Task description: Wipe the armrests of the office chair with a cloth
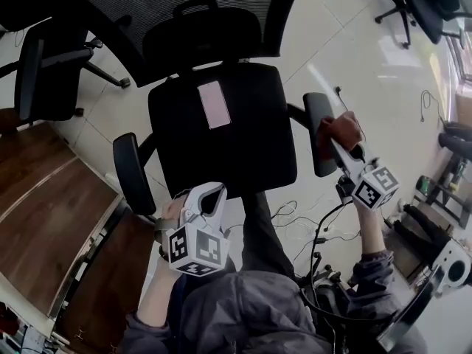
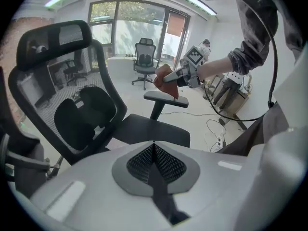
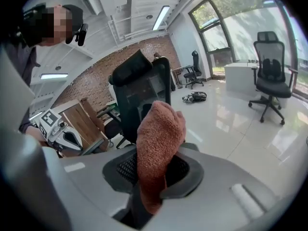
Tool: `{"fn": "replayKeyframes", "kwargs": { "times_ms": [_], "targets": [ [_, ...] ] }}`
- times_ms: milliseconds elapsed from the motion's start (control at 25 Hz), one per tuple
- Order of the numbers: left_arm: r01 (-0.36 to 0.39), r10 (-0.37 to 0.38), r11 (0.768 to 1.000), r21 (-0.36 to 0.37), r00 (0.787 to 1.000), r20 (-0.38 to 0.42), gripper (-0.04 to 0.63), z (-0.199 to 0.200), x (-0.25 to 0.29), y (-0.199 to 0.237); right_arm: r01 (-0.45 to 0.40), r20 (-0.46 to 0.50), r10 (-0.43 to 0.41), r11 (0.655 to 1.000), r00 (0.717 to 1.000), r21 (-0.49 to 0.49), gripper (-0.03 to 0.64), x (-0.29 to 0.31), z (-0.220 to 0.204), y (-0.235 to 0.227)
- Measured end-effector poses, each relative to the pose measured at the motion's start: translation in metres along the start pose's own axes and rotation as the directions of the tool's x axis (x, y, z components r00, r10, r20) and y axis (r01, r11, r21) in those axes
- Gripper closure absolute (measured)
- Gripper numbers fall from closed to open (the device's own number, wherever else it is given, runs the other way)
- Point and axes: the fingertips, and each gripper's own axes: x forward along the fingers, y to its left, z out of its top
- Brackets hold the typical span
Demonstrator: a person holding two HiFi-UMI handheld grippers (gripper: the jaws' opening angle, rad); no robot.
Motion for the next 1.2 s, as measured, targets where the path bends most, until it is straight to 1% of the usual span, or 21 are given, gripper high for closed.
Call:
{"fn": "replayKeyframes", "kwargs": {
  "times_ms": [40, 120, 240, 320, 400, 480, 560, 640, 720, 880, 1040, 1200],
  "targets": [
    [0.003, -0.003, 1.0, 0.006, 1.0, 0.002, 0.58, -0.007, -0.006, 0.004, 0.022, -0.005, -0.022, 1.0, 1.0, 0.007, 0.529, 0.01, -0.007, 0.011],
    [0.011, -0.011, 1.0, 0.02, 1.0, -0.004, 0.58, -0.023, -0.015, 0.012, 0.102, -0.03, -0.101, 0.994, 0.994, 0.03, 0.529, 0.033, -0.032, 0.025],
    [0.024, -0.024, 0.999, 0.031, 1.0, -0.016, 0.58, -0.045, -0.026, 0.021, 0.251, -0.064, -0.246, 0.964, 0.967, 0.088, 0.529, 0.064, -0.071, 0.029],
    [0.027, -0.027, 0.999, 0.031, 0.999, -0.017, 0.58, -0.057, -0.029, 0.028, 0.358, -0.077, -0.35, 0.926, 0.933, 0.122, 0.529, 0.083, -0.092, 0.022],
    [0.033, -0.032, 0.999, 0.029, 0.999, -0.028, 0.58, -0.07, -0.033, 0.034, 0.447, -0.099, -0.437, 0.881, 0.894, 0.153, 0.529, 0.101, -0.113, 0.011],
    [0.045, -0.043, 0.999, 0.025, 0.998, -0.044, 0.58, -0.082, -0.036, 0.036, 0.512, -0.134, -0.495, 0.843, 0.858, 0.165, 0.529, 0.118, -0.136, -0.001],
    [0.054, -0.053, 0.998, 0.025, 0.997, -0.049, 0.58, -0.089, -0.033, 0.039, 0.558, -0.162, -0.536, 0.816, 0.829, 0.151, 0.529, 0.134, -0.15, -0.019],
    [0.064, -0.063, 0.998, 0.025, 0.997, -0.051, 0.58, -0.093, -0.029, 0.041, 0.589, -0.187, -0.563, 0.796, 0.805, 0.141, 0.529, 0.148, -0.161, -0.038],
    [0.072, -0.071, 0.997, 0.023, 0.996, -0.058, 0.58, -0.099, -0.027, 0.042, 0.605, -0.206, -0.572, 0.778, 0.794, 0.17, 0.529, 0.159, -0.171, -0.052],
    [0.08, -0.079, 0.996, 0.028, 0.995, -0.061, 0.58, -0.1, -0.02, 0.041, 0.584, -0.205, -0.547, 0.769, 0.811, 0.26, 0.529, 0.176, -0.177, -0.069],
    [0.086, -0.083, 0.996, 0.032, 0.994, -0.066, 0.58, -0.099, -0.021, 0.039, 0.606, -0.19, -0.575, 0.755, 0.796, 0.25, 0.529, 0.169, -0.167, -0.064],
    [0.08, -0.078, 0.996, 0.041, 0.996, -0.042, 0.58, -0.082, -0.026, 0.038, 0.615, -0.113, -0.61, 0.741, 0.784, 0.269, 0.529, 0.141, -0.136, -0.05]
  ]
}}
